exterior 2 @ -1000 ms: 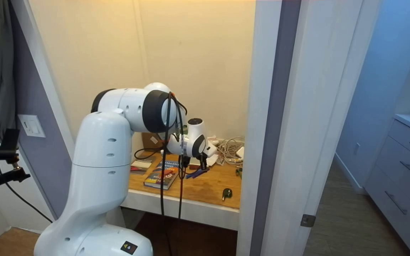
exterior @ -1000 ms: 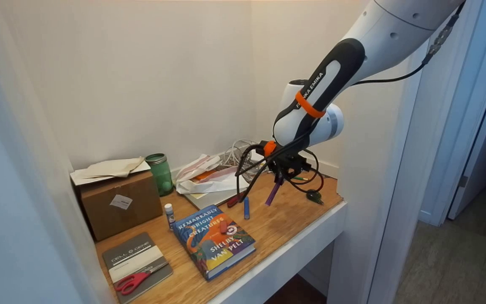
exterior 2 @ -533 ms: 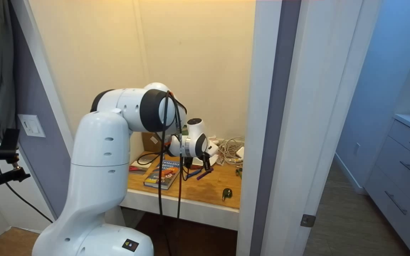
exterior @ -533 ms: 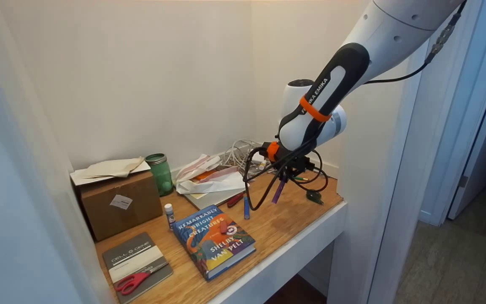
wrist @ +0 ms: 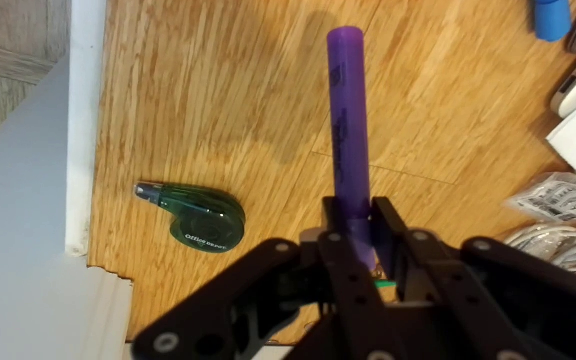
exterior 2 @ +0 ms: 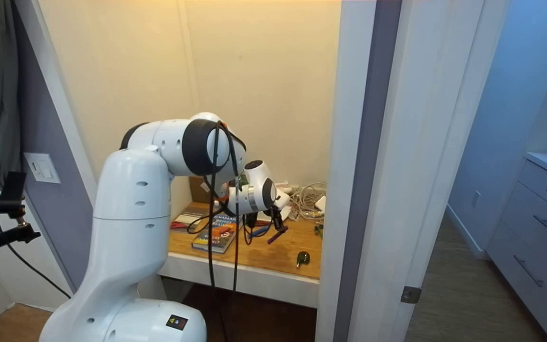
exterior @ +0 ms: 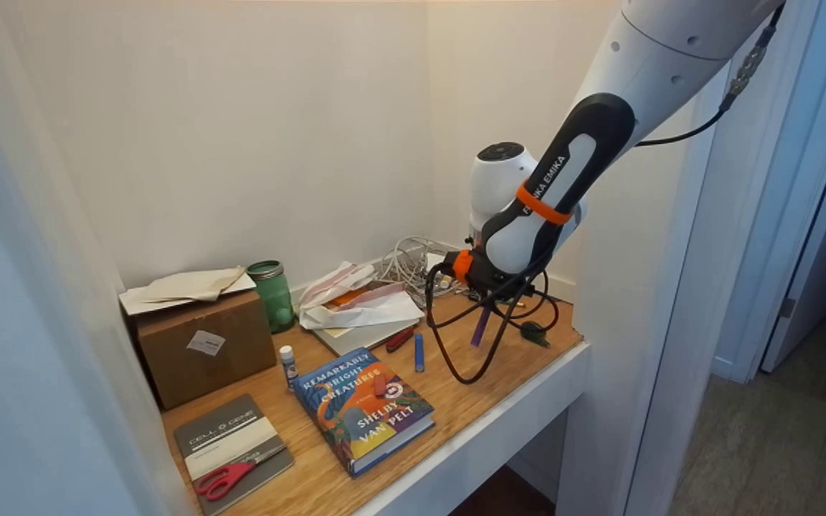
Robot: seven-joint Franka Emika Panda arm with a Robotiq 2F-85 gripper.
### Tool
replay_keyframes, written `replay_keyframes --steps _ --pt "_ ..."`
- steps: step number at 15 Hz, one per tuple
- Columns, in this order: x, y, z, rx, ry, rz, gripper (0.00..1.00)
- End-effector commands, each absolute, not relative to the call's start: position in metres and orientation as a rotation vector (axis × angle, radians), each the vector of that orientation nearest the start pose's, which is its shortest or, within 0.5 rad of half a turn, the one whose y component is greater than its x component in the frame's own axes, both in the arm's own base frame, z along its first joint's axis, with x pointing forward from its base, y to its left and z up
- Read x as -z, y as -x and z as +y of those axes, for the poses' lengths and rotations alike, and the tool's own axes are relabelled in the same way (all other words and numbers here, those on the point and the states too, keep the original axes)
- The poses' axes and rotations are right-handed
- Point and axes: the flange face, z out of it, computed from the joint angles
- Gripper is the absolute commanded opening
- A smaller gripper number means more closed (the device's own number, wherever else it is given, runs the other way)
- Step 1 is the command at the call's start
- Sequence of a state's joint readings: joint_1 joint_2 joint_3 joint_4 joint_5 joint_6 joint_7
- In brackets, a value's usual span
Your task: Pick up the purple marker and place it standing upwards on the shelf
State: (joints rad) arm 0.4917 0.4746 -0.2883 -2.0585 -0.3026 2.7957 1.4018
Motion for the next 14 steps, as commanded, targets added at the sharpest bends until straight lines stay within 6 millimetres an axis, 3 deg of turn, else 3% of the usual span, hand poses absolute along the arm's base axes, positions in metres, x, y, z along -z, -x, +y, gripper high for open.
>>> replay_keyframes --steps 1,14 --pt "-0.235 -0.607 0.152 0.705 2.774 1.342 0.04" --pt "-0.219 -0.616 0.145 0.970 2.737 1.505 0.04"
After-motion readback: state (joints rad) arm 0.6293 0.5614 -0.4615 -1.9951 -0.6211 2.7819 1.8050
